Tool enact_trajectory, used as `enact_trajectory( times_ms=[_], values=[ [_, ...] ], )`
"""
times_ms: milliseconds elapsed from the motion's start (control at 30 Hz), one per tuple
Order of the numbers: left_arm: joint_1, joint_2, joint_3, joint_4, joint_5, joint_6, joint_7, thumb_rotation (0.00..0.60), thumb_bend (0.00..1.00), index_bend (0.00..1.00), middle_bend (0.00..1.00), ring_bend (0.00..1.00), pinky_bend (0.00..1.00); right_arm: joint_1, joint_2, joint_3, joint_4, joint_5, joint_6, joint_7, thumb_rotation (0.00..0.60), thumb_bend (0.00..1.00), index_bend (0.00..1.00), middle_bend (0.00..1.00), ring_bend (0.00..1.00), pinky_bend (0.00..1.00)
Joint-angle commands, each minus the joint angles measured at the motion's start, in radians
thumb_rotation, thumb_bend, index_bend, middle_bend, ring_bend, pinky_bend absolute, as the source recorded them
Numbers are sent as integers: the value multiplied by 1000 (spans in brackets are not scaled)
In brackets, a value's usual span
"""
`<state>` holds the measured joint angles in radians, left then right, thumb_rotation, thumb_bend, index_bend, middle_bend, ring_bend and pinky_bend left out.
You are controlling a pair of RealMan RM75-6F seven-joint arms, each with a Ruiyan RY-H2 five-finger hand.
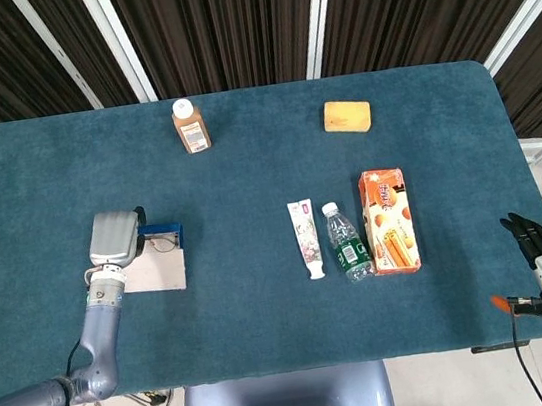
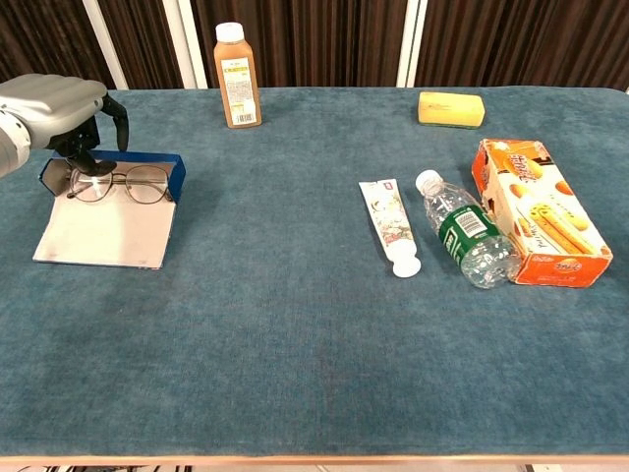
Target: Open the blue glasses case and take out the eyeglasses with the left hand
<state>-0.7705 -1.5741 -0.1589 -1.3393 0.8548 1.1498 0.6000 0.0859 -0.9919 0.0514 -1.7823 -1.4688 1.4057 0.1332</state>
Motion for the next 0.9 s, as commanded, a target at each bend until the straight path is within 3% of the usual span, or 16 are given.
enact_trajectory(
  times_ms=[33, 133, 533, 900],
  values=[
    [8, 5, 19, 9, 24, -7, 10, 600, 389, 570, 1000, 927, 1000, 0, 0, 0, 0, 0, 0, 0, 600, 160, 0, 0, 0, 186],
    [18, 3, 38, 25, 63, -7, 9, 600, 389, 570, 1000, 927, 1000, 0, 0, 0, 0, 1, -1, 1, 600, 160, 0, 0, 0, 186],
    [30, -3, 3, 33, 103, 0, -15, 600, 389, 571, 1000, 927, 1000, 0, 0, 1, 0, 2, -2, 2, 600, 160, 0, 0, 0, 186],
    [45, 3, 15, 37, 139, -8, 5, 600, 389, 571, 1000, 927, 1000, 0, 1, 0, 1, 0, -1, 3, 600, 160, 0, 0, 0, 186]
  ],
)
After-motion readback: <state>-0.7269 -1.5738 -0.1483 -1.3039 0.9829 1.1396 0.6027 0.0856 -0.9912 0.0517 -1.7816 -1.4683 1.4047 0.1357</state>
